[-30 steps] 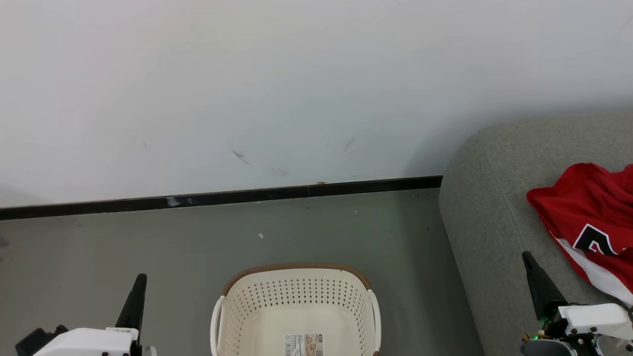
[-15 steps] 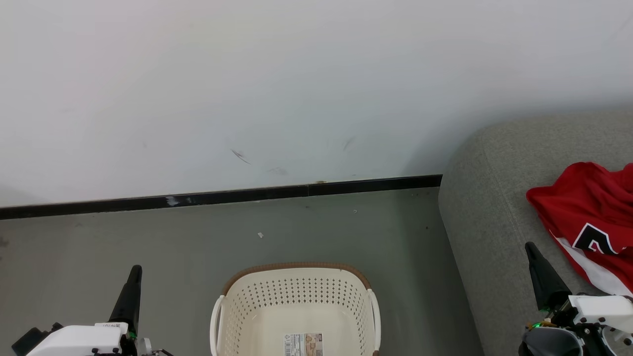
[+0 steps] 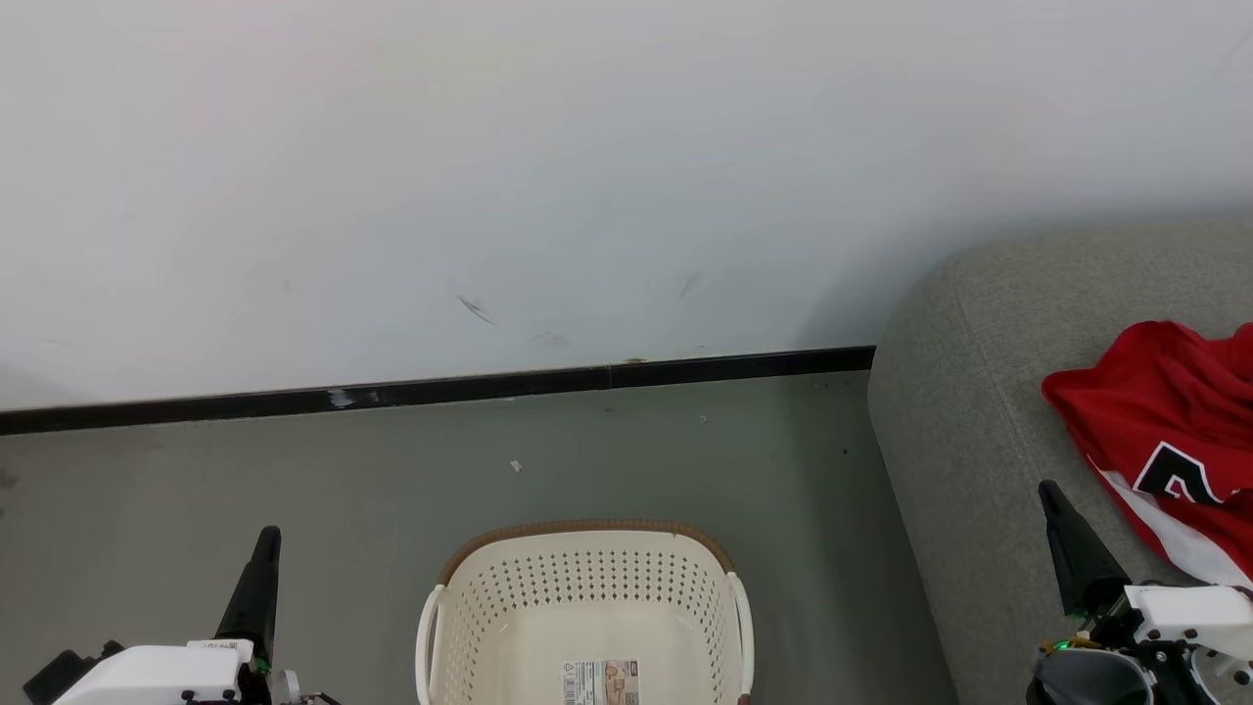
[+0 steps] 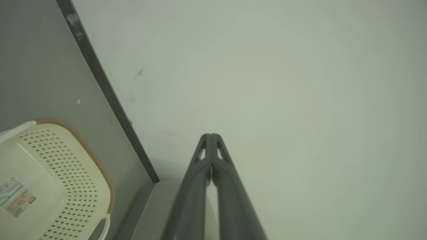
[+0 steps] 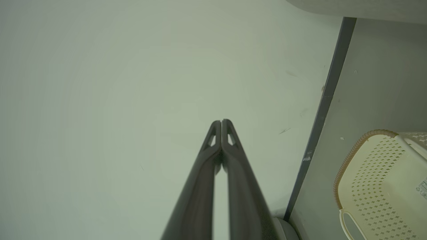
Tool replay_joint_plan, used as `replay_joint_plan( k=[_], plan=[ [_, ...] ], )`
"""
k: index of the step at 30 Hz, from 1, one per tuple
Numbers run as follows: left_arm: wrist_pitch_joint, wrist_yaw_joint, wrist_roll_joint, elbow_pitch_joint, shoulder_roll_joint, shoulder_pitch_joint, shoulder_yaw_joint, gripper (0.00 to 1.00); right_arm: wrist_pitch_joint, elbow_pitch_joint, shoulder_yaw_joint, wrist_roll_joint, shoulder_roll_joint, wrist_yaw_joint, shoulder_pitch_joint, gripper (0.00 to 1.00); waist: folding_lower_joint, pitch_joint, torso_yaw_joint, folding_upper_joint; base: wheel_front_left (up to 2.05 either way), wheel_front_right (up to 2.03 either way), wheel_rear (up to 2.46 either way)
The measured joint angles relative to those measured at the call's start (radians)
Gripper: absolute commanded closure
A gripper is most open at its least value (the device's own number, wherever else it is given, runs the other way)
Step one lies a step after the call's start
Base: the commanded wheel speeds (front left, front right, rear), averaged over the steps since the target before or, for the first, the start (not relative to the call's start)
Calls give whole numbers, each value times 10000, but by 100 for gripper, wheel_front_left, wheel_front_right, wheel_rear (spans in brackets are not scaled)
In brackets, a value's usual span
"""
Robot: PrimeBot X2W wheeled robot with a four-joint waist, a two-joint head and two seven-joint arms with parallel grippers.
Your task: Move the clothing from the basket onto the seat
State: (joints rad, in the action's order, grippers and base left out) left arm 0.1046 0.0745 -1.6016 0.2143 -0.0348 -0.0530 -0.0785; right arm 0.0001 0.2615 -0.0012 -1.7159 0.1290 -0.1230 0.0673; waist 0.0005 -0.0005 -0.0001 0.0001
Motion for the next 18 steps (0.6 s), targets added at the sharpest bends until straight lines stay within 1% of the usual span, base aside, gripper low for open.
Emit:
replay_joint_plan(
  k=[18],
  plan=[
    [2,35,0,40,2,-2,-4,100,0,17,13,0,2,0,2,100,-1,-1,0,0,0,0,0]
  ],
)
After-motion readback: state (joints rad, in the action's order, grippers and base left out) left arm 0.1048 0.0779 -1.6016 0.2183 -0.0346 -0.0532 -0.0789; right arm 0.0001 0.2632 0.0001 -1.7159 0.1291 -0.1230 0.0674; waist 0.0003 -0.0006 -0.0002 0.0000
